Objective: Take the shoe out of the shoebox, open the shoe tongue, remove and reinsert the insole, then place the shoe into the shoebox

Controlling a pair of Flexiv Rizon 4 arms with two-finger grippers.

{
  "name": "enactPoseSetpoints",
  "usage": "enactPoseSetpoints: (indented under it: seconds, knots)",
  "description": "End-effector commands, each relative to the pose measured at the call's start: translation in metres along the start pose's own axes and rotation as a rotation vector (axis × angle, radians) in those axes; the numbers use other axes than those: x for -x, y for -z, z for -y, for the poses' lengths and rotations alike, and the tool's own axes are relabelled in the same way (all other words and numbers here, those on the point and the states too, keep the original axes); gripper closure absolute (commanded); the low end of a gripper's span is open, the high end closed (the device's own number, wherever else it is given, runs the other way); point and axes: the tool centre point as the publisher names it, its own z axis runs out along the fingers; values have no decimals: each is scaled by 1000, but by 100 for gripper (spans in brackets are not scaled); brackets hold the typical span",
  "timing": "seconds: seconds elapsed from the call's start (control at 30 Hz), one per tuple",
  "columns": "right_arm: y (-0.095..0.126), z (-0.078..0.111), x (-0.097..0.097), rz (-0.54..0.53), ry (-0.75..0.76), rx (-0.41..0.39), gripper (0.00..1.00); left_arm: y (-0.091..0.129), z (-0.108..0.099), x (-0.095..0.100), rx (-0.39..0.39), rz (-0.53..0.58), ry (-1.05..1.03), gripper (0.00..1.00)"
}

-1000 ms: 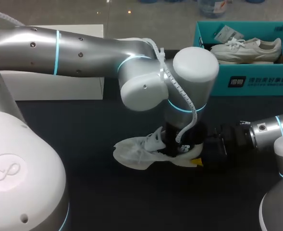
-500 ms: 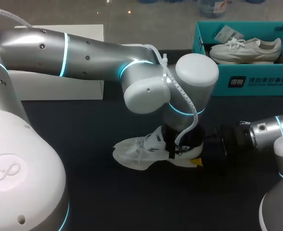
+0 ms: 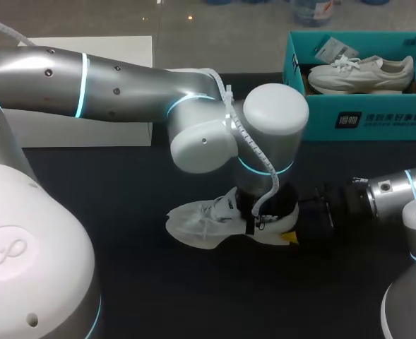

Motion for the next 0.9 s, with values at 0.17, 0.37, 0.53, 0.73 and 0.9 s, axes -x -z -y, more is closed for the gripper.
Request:
enactPoseSetpoints:
  seconds: [0.17, 0.37, 0.53, 0.73, 0.9]
  knots:
    - [-3, 2, 0, -1, -1, -4, 100, 23, -9, 3, -42, 20, 1, 100]
    - [-3, 2, 0, -1, -1, -4, 100, 40, -14, 6, -74, 31, 16, 100]
    - [-3, 2, 0, -1, -1, -4, 100, 54, -20, 4, -105, 36, 30, 100]
    - [-3, 2, 0, -1, -1, -4, 100, 69, -26, 3, -135, 45, 42, 100]
    - [-3, 2, 0, -1, -1, -4, 100, 75, -27, -3, -148, 48, 37, 100]
